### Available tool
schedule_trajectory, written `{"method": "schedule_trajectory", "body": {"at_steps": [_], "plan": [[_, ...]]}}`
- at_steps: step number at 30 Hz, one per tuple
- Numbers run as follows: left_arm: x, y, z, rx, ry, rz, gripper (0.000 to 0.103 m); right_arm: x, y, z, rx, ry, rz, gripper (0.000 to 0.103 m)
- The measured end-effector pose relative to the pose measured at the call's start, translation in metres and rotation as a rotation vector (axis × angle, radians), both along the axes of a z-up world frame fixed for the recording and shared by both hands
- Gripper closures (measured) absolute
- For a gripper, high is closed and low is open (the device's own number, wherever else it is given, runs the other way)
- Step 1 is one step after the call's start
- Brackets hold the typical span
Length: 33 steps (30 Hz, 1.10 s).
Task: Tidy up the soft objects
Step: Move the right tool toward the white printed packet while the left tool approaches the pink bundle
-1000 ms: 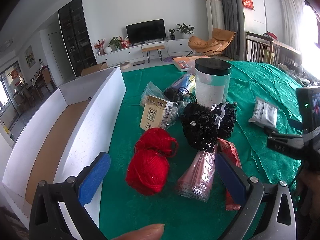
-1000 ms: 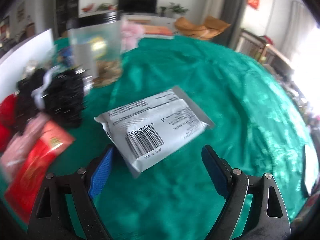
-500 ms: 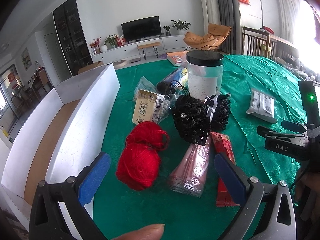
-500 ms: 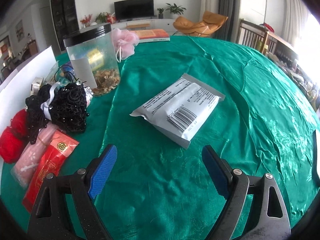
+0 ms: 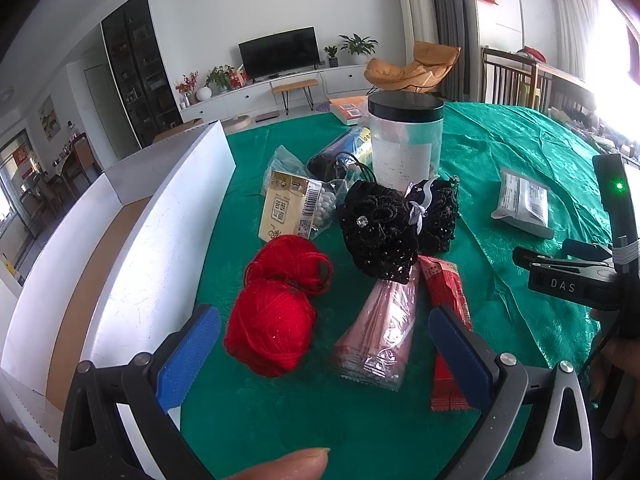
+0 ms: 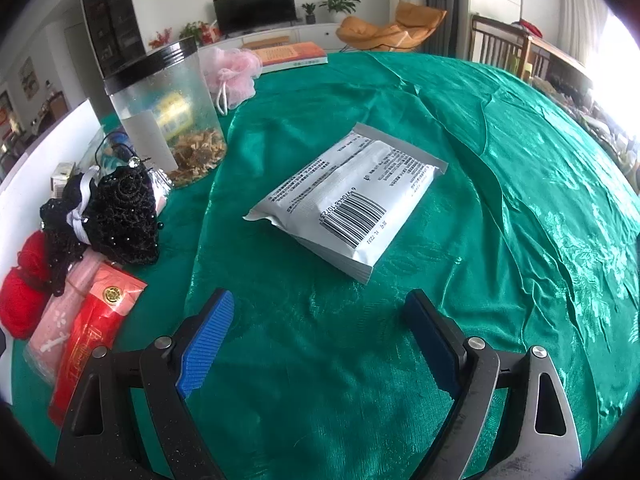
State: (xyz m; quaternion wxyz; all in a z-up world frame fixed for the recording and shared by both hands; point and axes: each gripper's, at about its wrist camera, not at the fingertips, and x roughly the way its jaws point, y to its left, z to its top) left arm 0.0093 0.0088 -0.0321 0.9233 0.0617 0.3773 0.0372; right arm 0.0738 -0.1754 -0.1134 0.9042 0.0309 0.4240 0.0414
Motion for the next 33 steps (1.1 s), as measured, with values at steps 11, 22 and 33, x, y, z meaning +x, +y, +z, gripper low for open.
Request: {"method": "schedule_trajectory", "body": {"at_steps": [11,22,33], "plan": [[0.004,-0.005,0.001,0.015,0.01,-0.015,0.0,0.0,0.005,-0.001,-0.033,0.007,0.006,0.013],[0.024,0.058,0.064,-0.043,-0.076,0.079,0.0,0.001,0.009,-0.003,-0.052,0.01,0.009,0.013],[0.031,-0.019,-0.009,0.059,0.155,-0.155,0.0,0.001,0.009,-0.003,-0.05,0.009,0.01,0.013]]}}
